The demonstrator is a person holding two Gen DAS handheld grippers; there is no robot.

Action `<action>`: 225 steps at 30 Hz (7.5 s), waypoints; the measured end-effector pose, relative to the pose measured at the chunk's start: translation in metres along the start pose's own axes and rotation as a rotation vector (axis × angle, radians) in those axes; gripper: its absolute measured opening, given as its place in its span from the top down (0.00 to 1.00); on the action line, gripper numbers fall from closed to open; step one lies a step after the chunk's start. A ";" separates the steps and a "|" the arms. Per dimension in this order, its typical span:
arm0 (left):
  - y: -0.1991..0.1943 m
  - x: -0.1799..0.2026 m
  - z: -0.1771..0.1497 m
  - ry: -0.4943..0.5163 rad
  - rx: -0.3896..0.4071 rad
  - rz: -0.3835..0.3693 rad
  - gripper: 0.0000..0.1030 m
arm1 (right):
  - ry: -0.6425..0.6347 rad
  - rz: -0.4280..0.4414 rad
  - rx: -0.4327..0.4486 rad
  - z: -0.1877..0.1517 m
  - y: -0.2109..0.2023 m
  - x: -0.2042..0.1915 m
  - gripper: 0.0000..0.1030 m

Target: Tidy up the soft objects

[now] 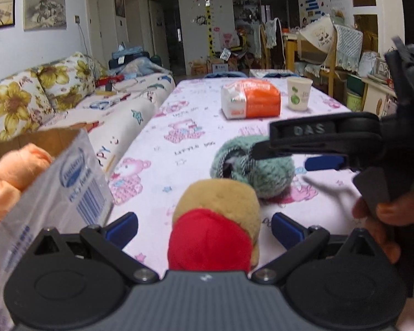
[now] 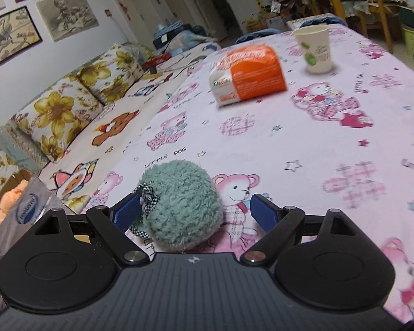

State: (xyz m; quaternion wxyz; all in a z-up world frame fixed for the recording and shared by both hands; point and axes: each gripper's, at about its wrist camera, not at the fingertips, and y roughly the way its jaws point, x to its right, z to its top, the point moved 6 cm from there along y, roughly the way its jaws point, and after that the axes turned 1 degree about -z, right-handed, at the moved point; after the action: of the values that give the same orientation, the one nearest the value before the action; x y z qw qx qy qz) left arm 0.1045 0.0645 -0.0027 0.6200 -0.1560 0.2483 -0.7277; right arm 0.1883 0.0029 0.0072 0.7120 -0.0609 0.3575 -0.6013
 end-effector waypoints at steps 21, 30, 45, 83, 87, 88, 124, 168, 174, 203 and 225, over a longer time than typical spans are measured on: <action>0.014 -0.004 -0.012 -0.183 -0.083 -0.056 0.33 | -0.053 0.021 -0.003 0.000 0.006 -0.010 0.26; 0.009 -0.008 -0.014 -0.260 -0.089 -0.077 0.34 | -0.007 -0.052 -0.014 -0.008 -0.026 0.014 0.27; -0.011 0.001 -0.012 -0.280 -0.059 -0.134 0.34 | -0.051 -0.166 0.076 -0.015 -0.090 0.024 0.27; -0.080 -0.032 0.022 -0.276 0.159 -0.131 0.33 | -0.184 -0.200 0.227 -0.017 -0.143 -0.008 0.27; -0.089 -0.039 0.025 -0.287 0.188 -0.128 0.33 | -0.200 -0.176 0.243 -0.015 -0.146 -0.017 0.27; -0.091 -0.041 0.027 -0.291 0.195 -0.125 0.33 | -0.203 -0.169 0.246 -0.015 -0.147 -0.019 0.27; -0.113 -0.206 0.010 -0.564 0.230 0.422 0.33 | -0.366 0.243 0.137 -0.017 -0.078 -0.144 0.27; -0.123 -0.179 0.018 -0.455 0.245 0.405 0.01 | -0.280 0.006 0.151 -0.021 -0.099 -0.104 0.00; -0.127 -0.150 0.021 -0.366 0.232 0.363 0.01 | -0.284 -0.067 0.174 -0.019 -0.109 -0.100 0.00; -0.249 -0.046 0.016 -0.190 0.278 0.254 0.01 | -0.210 -0.121 0.228 -0.041 -0.189 -0.078 0.00; -0.297 -0.076 -0.027 -0.217 0.256 0.350 0.01 | -0.315 -0.028 0.208 -0.070 -0.215 -0.114 0.00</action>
State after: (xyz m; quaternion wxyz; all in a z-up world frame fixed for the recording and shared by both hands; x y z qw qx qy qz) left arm -0.1410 0.1754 0.1458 0.7745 -0.1082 0.1093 -0.6136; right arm -0.0293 0.0710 0.1165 0.7531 -0.0854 0.1763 -0.6281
